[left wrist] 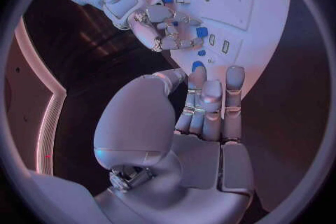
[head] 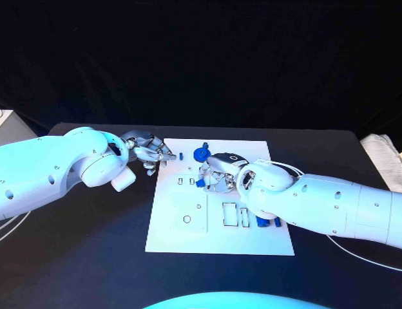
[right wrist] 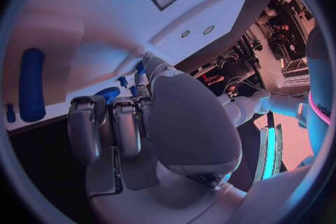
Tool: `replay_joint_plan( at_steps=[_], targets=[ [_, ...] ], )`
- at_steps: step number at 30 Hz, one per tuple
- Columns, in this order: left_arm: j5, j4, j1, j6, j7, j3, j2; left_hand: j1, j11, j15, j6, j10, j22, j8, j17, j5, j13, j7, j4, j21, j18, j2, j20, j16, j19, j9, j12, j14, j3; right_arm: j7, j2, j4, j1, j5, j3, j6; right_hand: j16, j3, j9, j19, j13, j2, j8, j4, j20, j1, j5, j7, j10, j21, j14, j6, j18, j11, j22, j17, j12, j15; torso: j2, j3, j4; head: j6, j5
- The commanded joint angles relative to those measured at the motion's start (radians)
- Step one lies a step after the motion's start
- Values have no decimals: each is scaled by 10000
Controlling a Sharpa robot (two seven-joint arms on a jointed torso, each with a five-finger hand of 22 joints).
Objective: Assemble the parts on the task board
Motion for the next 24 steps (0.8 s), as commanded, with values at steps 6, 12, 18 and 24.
replay_joint_plan(
  at_steps=[6, 12, 18, 24],
  targets=[
    [100, 51, 5, 15, 6, 8, 15, 107, -3, -5, -70, -96, -14, 52, 2, 54, -17, 27, 9, -74, 113, 27, -6, -27, 4, -20, -41, -28, 89, -89, 75, -81, -14, -137, -9, 345, 37, 106, -11, 754, 1911, 17, 6, 19, -11, -154, 69, 11, 346, 59, 1078, 65, 24, -40, 2199, 2631, 56, -31, 9, -12, -3, -15, -1],
    [100, 72, 5, 37, -29, 8, 9, 109, -2, -4, -76, -103, -11, 53, -8, 52, -26, 29, 5, -75, 111, 23, -6, -33, 12, -24, -46, -31, 101, -154, 102, -110, -22, -137, -13, 374, 37, 164, -38, 754, 1898, -66, -30, 48, -17, -289, 32, 19, 335, 55, 1078, 33, 25, -35, 2198, 2631, 43, -30, 3, -12, -4, -40, 11],
    [100, 89, 5, 68, -72, 7, 7, 109, -2, -4, -76, -103, -11, 53, -8, 52, -26, 29, 5, -75, 111, 23, -6, -33, 12, -24, -46, -31, 101, -277, 120, -118, -28, -132, -15, 343, 37, 195, -63, 756, 1895, -167, -62, 106, -14, -489, 35, 28, 333, 57, 1078, 5, 24, -24, 2202, 2631, 42, -22, 1, -14, -8, -53, 10],
    [99, 100, 5, 82, -102, 6, 6, 113, 1, -2, -83, -110, 4, 55, 6, 49, -36, 32, -1, -71, 107, 16, -6, -25, 31, -29, -51, -21, 115, -340, 155, -149, -31, -104, -16, 434, 37, 287, -60, 774, 1931, -142, -31, 139, -16, -594, 84, 3, 373, 90, 1078, 83, 15, -41, 2226, 2631, 88, -30, 2, -15, -5, -53, 12]
  ],
)
